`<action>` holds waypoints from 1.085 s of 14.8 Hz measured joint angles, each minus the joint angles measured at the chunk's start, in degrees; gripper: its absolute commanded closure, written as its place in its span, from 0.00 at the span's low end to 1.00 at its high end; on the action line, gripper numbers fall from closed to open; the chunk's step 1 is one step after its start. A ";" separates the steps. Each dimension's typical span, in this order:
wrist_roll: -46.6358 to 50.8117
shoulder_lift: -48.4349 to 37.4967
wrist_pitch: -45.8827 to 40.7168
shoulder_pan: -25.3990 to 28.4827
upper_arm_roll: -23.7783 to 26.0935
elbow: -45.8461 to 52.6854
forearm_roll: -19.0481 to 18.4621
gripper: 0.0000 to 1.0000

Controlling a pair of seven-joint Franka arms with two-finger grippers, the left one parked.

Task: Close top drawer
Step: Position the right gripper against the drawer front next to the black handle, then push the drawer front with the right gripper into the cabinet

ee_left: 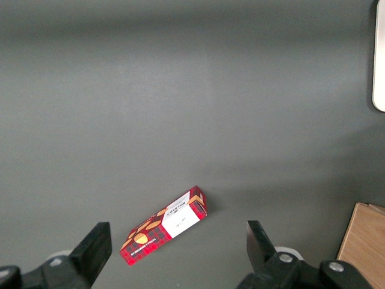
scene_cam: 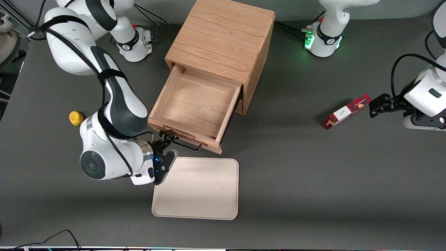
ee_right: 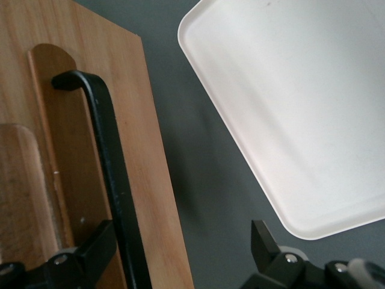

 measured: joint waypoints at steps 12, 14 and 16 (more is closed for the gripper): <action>0.01 -4.45 3.44 0.14 1.52 -8.79 0.19 0.00; 0.05 -7.84 5.43 0.16 1.63 -14.33 1.71 0.00; 0.13 -10.76 6.18 0.16 1.69 -18.63 2.45 0.00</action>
